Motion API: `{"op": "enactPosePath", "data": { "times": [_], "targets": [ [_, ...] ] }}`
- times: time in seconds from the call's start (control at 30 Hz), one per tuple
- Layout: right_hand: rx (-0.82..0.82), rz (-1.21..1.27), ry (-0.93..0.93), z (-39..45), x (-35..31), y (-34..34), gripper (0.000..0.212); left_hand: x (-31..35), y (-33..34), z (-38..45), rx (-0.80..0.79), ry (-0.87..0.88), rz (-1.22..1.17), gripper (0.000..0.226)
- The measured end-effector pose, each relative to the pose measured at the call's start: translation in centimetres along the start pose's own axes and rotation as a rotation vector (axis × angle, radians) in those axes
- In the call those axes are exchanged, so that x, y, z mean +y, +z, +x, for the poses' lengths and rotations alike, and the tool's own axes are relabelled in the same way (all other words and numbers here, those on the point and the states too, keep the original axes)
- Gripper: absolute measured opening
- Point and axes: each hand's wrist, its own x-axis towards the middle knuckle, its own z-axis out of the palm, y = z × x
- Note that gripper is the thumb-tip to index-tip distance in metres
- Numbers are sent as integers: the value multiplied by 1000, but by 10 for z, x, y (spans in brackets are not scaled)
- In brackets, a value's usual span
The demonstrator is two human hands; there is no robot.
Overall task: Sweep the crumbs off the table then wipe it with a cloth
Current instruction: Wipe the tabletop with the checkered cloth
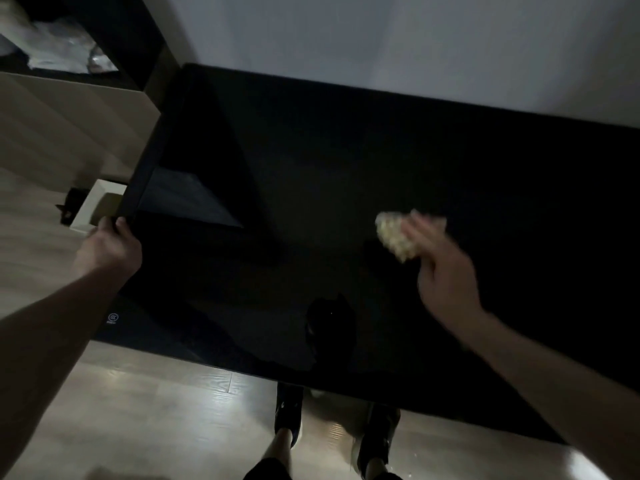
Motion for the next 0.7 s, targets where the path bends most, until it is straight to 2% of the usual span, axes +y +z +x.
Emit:
{"op": "enactPosePath", "data": {
  "times": [0.13, 0.2, 0.3, 0.43, 0.6, 0.7],
  "targets": [
    [167, -149, 74, 116, 38, -21, 56, -3, 6, 4, 32, -3, -3, 52],
    [135, -214, 168, 154, 51, -27, 57, -4, 8, 5, 48, -3, 9, 49],
    [-26, -359, 336, 177, 68, -16, 53, -7, 9, 6, 62, 11, 38, 48],
    [-57, -473, 387, 152, 75, 7, 56, -6, 9, 7, 53, 30, 57, 48],
    [27, -406, 183, 85, 71, 1, 53, -5, 8, 7, 54, 43, -28, 47],
    [-56, -399, 114, 29, 59, 4, 55, 6, 17, -14, 131, 133, -105, 52]
  ]
}}
